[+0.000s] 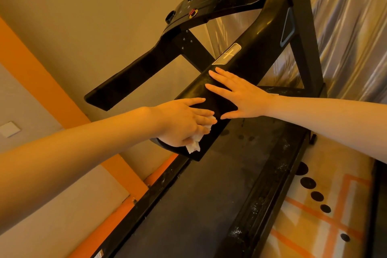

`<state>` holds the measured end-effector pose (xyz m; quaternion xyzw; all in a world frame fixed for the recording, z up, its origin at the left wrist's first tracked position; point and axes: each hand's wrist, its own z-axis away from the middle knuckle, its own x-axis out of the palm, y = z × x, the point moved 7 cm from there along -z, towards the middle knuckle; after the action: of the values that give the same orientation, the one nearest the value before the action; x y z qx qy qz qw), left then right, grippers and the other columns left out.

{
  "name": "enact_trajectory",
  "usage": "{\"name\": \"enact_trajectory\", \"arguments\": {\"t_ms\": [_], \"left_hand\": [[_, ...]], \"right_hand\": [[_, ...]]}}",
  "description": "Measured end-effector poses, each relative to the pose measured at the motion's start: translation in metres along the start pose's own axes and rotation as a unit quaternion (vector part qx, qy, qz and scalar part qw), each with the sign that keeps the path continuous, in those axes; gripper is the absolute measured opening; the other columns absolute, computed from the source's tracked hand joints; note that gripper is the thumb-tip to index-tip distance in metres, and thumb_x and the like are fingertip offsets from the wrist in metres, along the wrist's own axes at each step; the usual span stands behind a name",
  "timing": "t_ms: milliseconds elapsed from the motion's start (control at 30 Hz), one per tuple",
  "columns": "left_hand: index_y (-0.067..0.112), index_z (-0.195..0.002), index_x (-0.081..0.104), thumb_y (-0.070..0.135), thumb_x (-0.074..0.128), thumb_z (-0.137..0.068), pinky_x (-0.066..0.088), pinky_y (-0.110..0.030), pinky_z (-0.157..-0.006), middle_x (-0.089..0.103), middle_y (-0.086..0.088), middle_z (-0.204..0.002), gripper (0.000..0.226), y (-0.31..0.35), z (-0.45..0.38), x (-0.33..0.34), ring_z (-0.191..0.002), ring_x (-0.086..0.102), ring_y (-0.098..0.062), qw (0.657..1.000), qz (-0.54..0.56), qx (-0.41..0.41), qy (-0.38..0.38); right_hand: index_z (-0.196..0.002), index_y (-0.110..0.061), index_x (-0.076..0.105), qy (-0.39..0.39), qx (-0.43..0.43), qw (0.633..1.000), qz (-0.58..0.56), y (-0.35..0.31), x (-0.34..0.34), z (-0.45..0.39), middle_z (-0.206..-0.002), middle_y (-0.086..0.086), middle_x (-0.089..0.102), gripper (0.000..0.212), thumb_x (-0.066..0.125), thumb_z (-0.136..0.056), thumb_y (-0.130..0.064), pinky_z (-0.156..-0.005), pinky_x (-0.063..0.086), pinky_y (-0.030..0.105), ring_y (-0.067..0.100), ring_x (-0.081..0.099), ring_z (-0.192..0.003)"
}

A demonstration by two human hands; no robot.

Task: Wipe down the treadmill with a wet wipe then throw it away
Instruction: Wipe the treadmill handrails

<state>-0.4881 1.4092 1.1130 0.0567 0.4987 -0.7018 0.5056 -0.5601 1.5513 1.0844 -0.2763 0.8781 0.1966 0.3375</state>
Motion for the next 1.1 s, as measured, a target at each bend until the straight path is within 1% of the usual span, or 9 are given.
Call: {"name": "enact_trajectory", "arguments": {"t_ms": [167, 267, 333, 400, 500, 600, 700, 933, 1100], "left_hand": [[0.033, -0.149, 0.035, 0.042, 0.034, -0.103, -0.018, -0.041, -0.116, 0.009, 0.01, -0.163, 0.048, 0.01, 0.009, 0.012, -0.15, -0.007, -0.011, 0.999, -0.01, 0.027, -0.03], [0.034, -0.148, 0.036, 0.048, 0.032, -0.102, -0.016, -0.042, -0.117, 0.01, 0.01, -0.163, 0.048, 0.0, 0.001, 0.003, -0.15, -0.006, -0.012, 0.999, -0.01, 0.027, -0.022], [0.032, -0.149, 0.036, 0.049, 0.031, -0.102, -0.015, -0.041, -0.117, 0.01, 0.01, -0.163, 0.05, -0.005, -0.004, -0.003, -0.15, -0.005, -0.013, 1.0, -0.009, 0.016, -0.018], [0.031, -0.149, 0.036, 0.049, 0.03, -0.102, -0.015, -0.04, -0.117, 0.011, 0.009, -0.163, 0.051, -0.007, -0.008, -0.005, -0.15, -0.005, -0.013, 1.0, -0.005, 0.007, -0.01], [0.031, -0.149, 0.036, 0.046, 0.031, -0.102, -0.015, -0.041, -0.118, 0.011, 0.009, -0.163, 0.049, 0.0, -0.005, -0.001, -0.15, -0.005, -0.014, 1.0, -0.003, 0.01, -0.011], [0.031, -0.149, 0.036, 0.041, 0.036, -0.102, -0.015, -0.043, -0.117, 0.011, 0.008, -0.163, 0.048, 0.016, 0.002, 0.011, -0.15, -0.004, -0.014, 0.998, -0.02, 0.039, -0.035], [0.03, -0.149, 0.034, 0.037, 0.038, -0.102, -0.015, -0.043, -0.116, 0.012, 0.006, -0.163, 0.047, 0.027, 0.005, 0.02, -0.151, -0.002, -0.015, 0.995, -0.045, 0.06, -0.068], [0.028, -0.151, 0.03, 0.048, 0.032, -0.103, -0.01, -0.046, -0.12, 0.01, 0.004, -0.164, 0.053, 0.015, -0.026, 0.012, -0.151, -0.002, -0.017, 0.995, -0.074, 0.039, -0.062], [0.028, -0.15, 0.034, 0.039, 0.037, -0.103, -0.009, -0.044, -0.119, 0.015, 0.003, -0.163, 0.048, 0.032, -0.025, 0.026, -0.151, 0.004, -0.018, 0.992, -0.087, 0.07, -0.06]], "right_hand": [[-0.155, -0.022, 0.019, -0.006, 0.006, 1.0, -0.005, 0.001, 0.001, 0.001, -0.163, 0.009, 0.008, 0.094, 0.067, -0.083, -0.058, -0.117, 0.012, 0.042, 0.026, -0.002, -0.151], [-0.155, -0.021, 0.02, -0.007, 0.005, 1.0, 0.0, 0.001, 0.001, 0.001, -0.163, 0.009, 0.008, 0.093, 0.068, -0.083, -0.057, -0.118, 0.011, 0.041, 0.027, -0.001, -0.151], [-0.155, -0.021, 0.021, -0.005, 0.005, 1.0, 0.004, 0.001, 0.001, 0.001, -0.163, 0.01, 0.009, 0.092, 0.067, -0.083, -0.058, -0.118, 0.008, 0.04, 0.027, 0.0, -0.151], [-0.154, -0.02, 0.022, -0.001, 0.003, 1.0, 0.009, 0.0, 0.0, 0.0, -0.163, 0.011, 0.01, 0.092, 0.066, -0.083, -0.059, -0.117, 0.006, 0.039, 0.028, 0.001, -0.151], [-0.155, -0.019, 0.022, 0.001, -0.001, 1.0, 0.007, -0.002, -0.001, 0.001, -0.163, 0.012, 0.011, 0.092, 0.066, -0.084, -0.057, -0.117, 0.009, 0.04, 0.029, 0.002, -0.151], [-0.155, -0.02, 0.02, -0.008, 0.006, 1.0, 0.008, -0.001, 0.0, 0.001, -0.163, 0.011, 0.008, 0.093, 0.067, -0.084, -0.056, -0.117, 0.011, 0.04, 0.027, -0.001, -0.151], [-0.155, -0.02, 0.019, -0.012, 0.006, 1.0, 0.01, -0.001, 0.0, 0.001, -0.163, 0.011, 0.007, 0.093, 0.066, -0.084, -0.057, -0.117, 0.01, 0.039, 0.027, -0.002, -0.151], [-0.155, -0.021, 0.018, -0.015, 0.005, 1.0, 0.018, -0.001, 0.001, 0.0, -0.163, 0.011, 0.008, 0.094, 0.066, -0.083, -0.058, -0.117, 0.01, 0.04, 0.028, 0.0, -0.151], [-0.155, -0.022, 0.017, -0.017, 0.003, 1.0, 0.013, -0.001, -0.001, 0.0, -0.163, 0.011, 0.007, 0.093, 0.064, -0.083, -0.058, -0.116, 0.012, 0.042, 0.027, -0.002, -0.15]]}}
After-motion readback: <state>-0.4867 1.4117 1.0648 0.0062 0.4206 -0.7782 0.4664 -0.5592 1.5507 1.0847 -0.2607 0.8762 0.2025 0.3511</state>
